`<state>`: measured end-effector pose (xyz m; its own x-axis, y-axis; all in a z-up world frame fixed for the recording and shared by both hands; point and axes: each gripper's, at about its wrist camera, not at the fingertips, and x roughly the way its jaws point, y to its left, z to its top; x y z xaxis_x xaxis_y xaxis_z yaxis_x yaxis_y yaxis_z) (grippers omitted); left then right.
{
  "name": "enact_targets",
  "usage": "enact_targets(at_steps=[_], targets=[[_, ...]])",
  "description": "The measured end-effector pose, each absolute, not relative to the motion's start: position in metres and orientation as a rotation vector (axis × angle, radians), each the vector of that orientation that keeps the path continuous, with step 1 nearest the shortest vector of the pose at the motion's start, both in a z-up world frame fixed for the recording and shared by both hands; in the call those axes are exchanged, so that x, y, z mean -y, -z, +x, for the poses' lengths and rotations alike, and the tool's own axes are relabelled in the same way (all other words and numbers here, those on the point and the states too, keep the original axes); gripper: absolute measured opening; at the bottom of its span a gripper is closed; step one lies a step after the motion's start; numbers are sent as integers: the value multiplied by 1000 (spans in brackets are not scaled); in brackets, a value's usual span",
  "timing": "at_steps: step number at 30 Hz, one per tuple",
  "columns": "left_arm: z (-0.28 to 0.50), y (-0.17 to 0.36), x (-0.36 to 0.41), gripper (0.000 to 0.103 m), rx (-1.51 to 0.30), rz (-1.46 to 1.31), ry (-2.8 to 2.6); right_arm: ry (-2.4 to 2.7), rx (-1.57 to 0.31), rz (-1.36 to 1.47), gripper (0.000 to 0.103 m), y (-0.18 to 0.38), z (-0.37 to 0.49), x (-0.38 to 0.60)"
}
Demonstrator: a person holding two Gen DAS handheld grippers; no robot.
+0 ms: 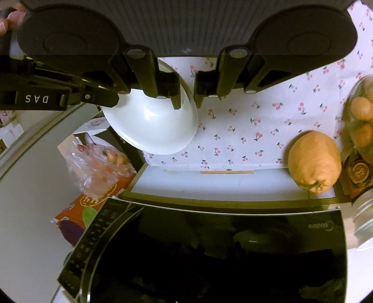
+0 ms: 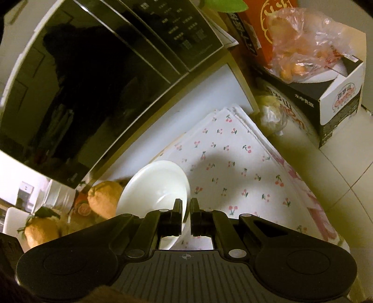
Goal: Organize plates and bowls
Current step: 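Carry both held white bowls back toward the plate stack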
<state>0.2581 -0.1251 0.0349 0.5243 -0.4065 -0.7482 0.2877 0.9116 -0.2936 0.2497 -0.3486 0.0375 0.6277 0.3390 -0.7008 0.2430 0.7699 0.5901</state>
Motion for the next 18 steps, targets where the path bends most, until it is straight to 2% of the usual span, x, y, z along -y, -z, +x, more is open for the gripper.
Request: enact_targets(at_steps=[18], targets=[[168,-37,96,10,-944,-205,411,-76,-922,738,8,-42,154,328]])
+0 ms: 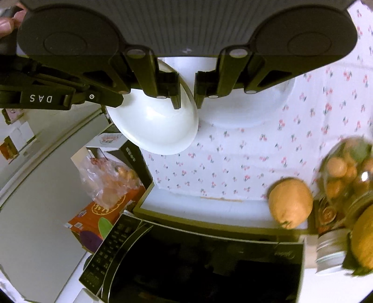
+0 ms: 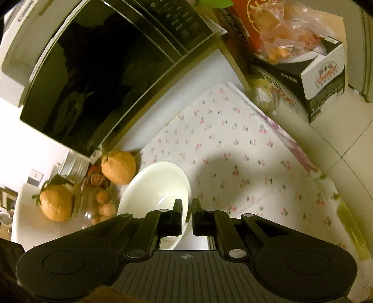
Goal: Organize plates and bowls
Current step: 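Carry both held white bowls back toward the plate stack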
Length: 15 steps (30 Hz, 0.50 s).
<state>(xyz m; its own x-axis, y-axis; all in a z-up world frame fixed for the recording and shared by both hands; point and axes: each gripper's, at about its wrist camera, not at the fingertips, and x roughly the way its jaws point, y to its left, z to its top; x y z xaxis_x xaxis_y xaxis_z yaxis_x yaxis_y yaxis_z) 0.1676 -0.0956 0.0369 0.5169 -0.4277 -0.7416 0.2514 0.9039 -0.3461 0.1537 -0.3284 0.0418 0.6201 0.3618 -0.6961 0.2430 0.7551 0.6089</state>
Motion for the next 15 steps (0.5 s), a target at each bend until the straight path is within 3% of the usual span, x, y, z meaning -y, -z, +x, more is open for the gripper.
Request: enact_targets(at_steps=[15], targets=[[105,-20,74,10,-919,-250,458,-89,-925,718,9,-32,90,318]])
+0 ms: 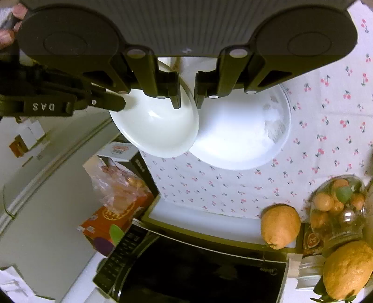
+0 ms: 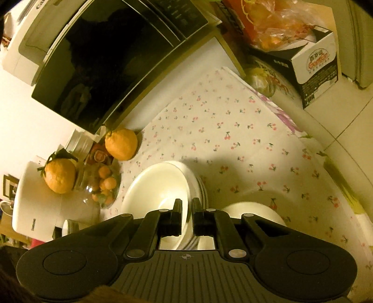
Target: Organize plates and bowls
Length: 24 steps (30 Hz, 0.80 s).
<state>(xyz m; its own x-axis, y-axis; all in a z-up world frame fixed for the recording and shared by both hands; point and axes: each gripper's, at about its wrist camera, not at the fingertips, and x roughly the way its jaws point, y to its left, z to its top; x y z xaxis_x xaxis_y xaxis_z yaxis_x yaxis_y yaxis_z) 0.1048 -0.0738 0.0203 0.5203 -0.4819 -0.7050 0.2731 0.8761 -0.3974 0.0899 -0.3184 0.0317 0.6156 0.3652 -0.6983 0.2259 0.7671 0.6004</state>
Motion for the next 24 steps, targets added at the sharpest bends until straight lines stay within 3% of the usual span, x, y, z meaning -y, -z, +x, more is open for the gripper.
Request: enact_targets(at_steps=[11,24], targets=[[77,-18,82,11,-921,-275,523,-66,-873,675,10,-40,53,330],[68,1,93,11,-983,-231,532,-62,-964,628,11,-17,50,336]])
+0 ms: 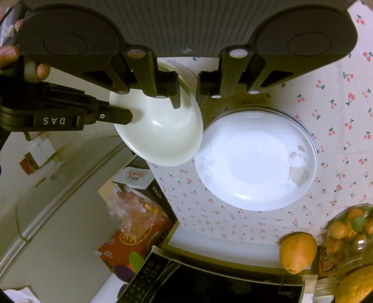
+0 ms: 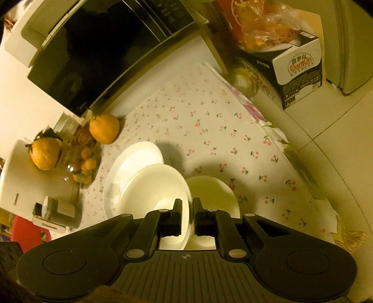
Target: Organize plates and bowls
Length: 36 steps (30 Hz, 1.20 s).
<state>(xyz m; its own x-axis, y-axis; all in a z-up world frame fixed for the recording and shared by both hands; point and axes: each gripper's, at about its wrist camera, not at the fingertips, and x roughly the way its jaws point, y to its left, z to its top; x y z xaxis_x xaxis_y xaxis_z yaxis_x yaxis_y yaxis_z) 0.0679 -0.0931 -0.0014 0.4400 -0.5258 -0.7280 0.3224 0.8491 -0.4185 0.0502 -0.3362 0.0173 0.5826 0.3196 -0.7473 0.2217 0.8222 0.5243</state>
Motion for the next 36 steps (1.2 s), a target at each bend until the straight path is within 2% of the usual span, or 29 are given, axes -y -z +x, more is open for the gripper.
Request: enact_targets(at_steps=[18,26,36], targets=[[65,15,107,13,-1031,-176,540,-22,-1003,548,13,-10,52,337],[64,15,115,15,-998,-111,545,-4,-1021,528,13,-6,54,337],[58,15,125,21,-968,-14,549,6,-1028,500,13,-5,54,336]])
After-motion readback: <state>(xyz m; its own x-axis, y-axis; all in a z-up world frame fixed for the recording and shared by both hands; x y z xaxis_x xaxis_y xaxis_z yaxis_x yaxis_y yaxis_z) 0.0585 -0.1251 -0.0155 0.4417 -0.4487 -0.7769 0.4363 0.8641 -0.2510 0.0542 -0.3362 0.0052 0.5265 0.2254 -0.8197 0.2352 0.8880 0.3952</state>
